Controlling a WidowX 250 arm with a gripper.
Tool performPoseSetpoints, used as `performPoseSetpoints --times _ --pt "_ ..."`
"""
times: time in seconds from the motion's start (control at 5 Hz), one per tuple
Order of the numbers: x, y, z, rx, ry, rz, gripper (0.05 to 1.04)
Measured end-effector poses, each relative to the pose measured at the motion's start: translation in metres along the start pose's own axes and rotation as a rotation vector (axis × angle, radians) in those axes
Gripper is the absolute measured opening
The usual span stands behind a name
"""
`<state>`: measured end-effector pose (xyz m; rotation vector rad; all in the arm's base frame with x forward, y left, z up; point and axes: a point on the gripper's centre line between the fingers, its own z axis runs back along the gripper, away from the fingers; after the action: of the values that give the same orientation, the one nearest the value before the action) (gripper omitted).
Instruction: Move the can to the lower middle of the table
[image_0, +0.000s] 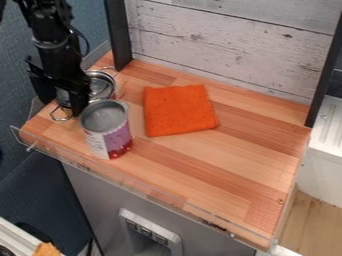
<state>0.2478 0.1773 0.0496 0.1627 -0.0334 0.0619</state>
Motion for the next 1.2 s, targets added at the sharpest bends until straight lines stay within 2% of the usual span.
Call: performPoseSetpoints --times 0.2,0.4,0.6,0.8,1.0,1.2 --pt "-0.010 -0.033 -0.001 -0.065 0.039 -0.059 1.001" --pt "-0.028 -0.073 0.009 -0.120 0.065 -0.124 1.001" --pt "-0.046 -0.117 0.015 -0.148 0.084 -0.178 1.001" --pt "-0.050 -0.143 0.019 -0.162 0.091 -0.187 1.001" --pt "-0.047 -0.160 0.019 -0.178 0.103 -0.180 1.001" --pt "-0.035 -0.164 0.016 -0.176 0.097 -0.178 1.001"
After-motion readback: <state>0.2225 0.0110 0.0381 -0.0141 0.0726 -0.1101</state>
